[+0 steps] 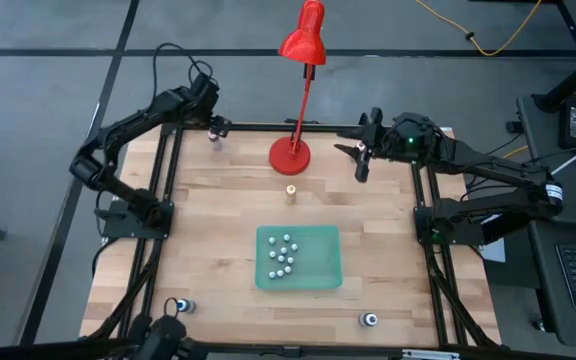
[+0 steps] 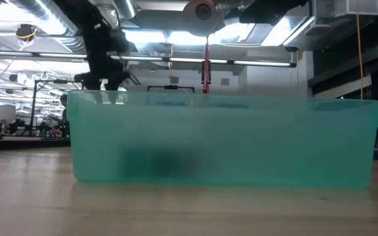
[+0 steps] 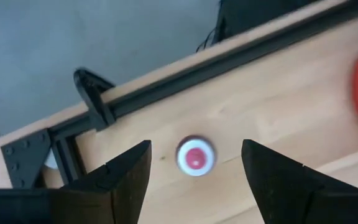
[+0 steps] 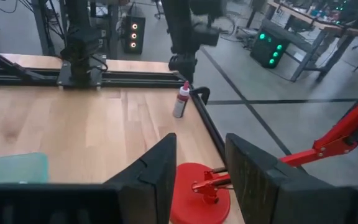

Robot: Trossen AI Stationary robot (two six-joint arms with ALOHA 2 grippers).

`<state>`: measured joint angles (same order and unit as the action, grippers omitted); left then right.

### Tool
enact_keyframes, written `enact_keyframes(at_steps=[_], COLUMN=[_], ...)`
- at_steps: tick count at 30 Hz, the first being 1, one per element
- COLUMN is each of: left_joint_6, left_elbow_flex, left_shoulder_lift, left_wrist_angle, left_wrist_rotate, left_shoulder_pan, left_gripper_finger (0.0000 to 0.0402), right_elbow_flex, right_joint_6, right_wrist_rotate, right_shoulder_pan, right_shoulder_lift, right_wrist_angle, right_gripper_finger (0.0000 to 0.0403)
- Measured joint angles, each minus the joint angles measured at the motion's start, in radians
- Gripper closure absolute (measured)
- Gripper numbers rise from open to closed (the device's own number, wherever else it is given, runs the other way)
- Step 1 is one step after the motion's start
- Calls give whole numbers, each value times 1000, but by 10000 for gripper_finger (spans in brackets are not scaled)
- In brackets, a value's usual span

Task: Pick & Place food coloring
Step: Put the big red food coloring bottle into the blue bin

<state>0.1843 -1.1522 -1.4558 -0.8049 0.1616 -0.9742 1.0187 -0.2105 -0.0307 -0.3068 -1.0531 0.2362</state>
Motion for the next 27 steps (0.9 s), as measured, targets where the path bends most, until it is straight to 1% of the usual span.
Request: enact_keyframes(at_steps=[7, 17, 21, 24, 27], left_joint_6=[-42, -86, -87, -86, -86], left_elbow_flex=[0, 0, 0, 0, 0], left_shoulder_lift=[-83, -167, -200, -216, -219], left_wrist_angle=[-15, -17, -12, -8, -8], left_wrist_rotate=[-52, -60, -106, -124, -121], left_shoulder_pan=[-25, -25, -25, -24, -25], left_gripper_finger=[156, 157, 156, 164, 186], right_elbow_flex=[0, 0, 0, 0, 0], right_joint_6=[19, 22, 21, 20, 19], right_wrist_rotate=[-1, -2, -2, -2, -2], right_shoulder_pan=[-30, -39, -39, -39, -38], right_shoulder_lift=[0, 0, -1, -1, -1], right_wrist_angle=[-20, -32, -32, -32, -32], right_gripper_finger=[263, 263, 263, 263, 263])
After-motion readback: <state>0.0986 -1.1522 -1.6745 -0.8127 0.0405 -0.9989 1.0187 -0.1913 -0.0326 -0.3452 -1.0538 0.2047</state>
